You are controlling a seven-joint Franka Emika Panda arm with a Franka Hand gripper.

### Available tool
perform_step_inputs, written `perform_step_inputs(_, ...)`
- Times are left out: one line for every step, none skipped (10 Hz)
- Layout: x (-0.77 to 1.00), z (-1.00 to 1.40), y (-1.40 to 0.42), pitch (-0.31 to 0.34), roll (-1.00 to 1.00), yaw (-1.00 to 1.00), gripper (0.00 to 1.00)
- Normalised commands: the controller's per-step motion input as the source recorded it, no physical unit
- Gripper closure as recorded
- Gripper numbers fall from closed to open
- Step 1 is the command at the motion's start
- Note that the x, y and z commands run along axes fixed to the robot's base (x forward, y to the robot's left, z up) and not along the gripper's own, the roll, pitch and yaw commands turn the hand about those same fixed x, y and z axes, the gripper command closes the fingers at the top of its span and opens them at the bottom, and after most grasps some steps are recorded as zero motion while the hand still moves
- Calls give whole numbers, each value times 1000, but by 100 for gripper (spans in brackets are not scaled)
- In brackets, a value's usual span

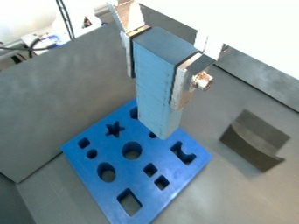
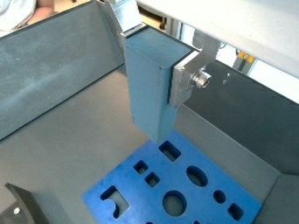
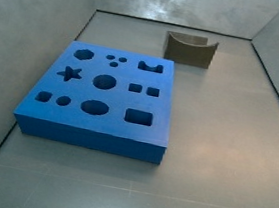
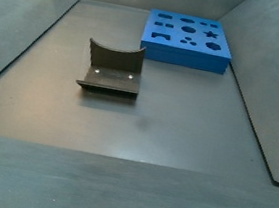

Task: Insert the rectangle object.

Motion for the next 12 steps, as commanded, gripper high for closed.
perform_step_inputs(-294, 4, -140, 24, 198, 218, 100)
perform_step_inputs(-190, -6, -80, -28, 162, 147, 100)
perform_step_inputs(178, 204, 223, 185, 8, -330, 100)
perform_step_inputs(236, 198, 219, 198, -31, -354, 100)
perform_step_inputs(176, 138, 113, 210, -44, -229, 100)
perform_step_inputs(240, -994, -391, 0, 64, -549, 100)
perform_step_inputs(140, -1000, -463, -50, 70, -517, 100)
perform_step_inputs(120, -1000, -489, -81, 77, -500, 100)
perform_step_inputs(31, -1000, -589, -91, 79, -414, 100)
perform_step_inputs(26, -1000, -634, -83, 73, -357, 100)
perform_step_inputs(3, -1000, -580, -36, 60, -171, 100)
perform_step_inputs(0, -1000, -386, -1, 31, 0, 100)
